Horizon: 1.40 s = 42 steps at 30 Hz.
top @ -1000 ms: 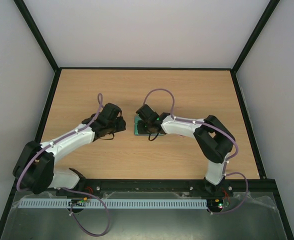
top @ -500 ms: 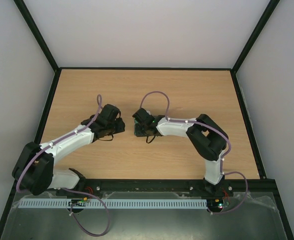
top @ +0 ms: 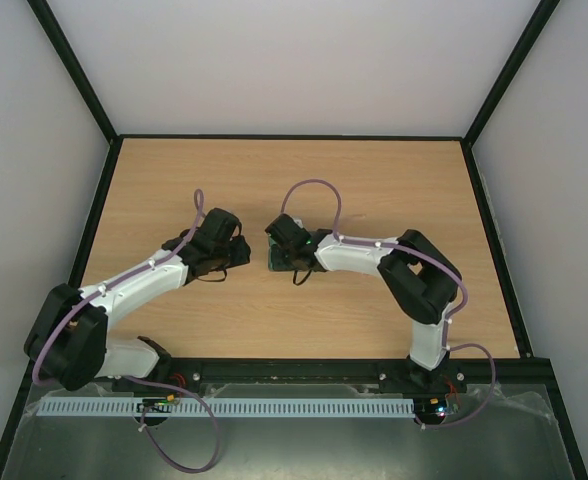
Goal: Organize the sunglasses
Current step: Place the glasses cleaning cloth in the sunglasses case, then pick up the sunglasses from the center of the board.
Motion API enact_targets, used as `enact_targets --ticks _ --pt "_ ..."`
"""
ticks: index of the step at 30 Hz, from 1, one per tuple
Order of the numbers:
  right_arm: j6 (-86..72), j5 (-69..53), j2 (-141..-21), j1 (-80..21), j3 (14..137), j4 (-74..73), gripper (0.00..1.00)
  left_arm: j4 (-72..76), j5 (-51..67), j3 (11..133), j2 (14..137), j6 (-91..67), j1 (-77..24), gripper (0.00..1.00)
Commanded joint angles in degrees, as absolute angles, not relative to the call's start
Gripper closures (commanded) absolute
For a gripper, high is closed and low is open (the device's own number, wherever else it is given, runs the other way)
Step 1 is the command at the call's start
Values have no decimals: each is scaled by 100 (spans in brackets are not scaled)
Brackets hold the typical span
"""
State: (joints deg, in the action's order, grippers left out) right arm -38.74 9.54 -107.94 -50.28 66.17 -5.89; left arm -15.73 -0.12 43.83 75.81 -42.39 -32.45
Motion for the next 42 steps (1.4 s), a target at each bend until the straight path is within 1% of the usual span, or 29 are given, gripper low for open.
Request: enact_targets --ticks 1,7,11,15,19,23,26,28,30,32,33,34,35,37,39,42 --pt "-3807 1007 -10998 -5054 6825 -652 91 -1630 0 4334 7465 -4193 -3212 62" --pt "-3781 907 -11289 -5050 6872 -593 88 -1642 0 4357 7467 -4186 -3211 58" --pt "-3754 942 -11232 -5049 6818 -633 88 -1665 9 4388 7478 -4175 -3214 55" --pt "-3723 984 -10782 -5056 6702 -757 87 -1693 17 4403 7445 -4166 -3216 53" --pt "-3689 984 -9953 -5053 6584 -1003 82 -1735 1 4424 7411 -4152 -3216 51" --pt "-3666 1023 -8947 -5052 6545 -1461 69 -1829 -34 4495 7393 -4103 -3214 49" --pt "-3666 1296 -8291 -5030 6399 -1874 59 -1867 -54 4517 7355 -4085 -3217 46" --pt "-3698 1384 -7923 -4835 6207 -2174 52 -1874 -26 4512 7331 -4085 -3210 42" --pt "-3835 1316 -7536 -4378 5907 -2435 47 -1865 25 4478 7311 -4085 -3210 38" --pt "-3864 1272 -7149 -3818 5485 -2541 38 -1823 95 4413 7282 -4087 -3214 31" --pt "-3843 1231 -6965 -3436 5315 -2567 33 -1795 122 4363 7268 -4090 -3215 19" --pt "-3815 1126 -6819 -3116 5162 -2596 25 -1769 149 4316 7254 -4097 -3221 5" --pt "-3796 1025 -6686 -2811 5050 -2627 21 -1747 175 4255 7222 -4112 -3222 1" --pt "-3767 858 -6480 -2257 4870 -2665 17 -1724 204 4164 7160 -4125 -3231 1" --pt "-3742 802 -6357 -1814 4747 -2677 8 -1729 211 4075 7077 -4132 -3234 1" --pt "-3710 480 -6458 -1277 4625 -2632 6 -1723 226 3979 6958 -4145 -3233 1"
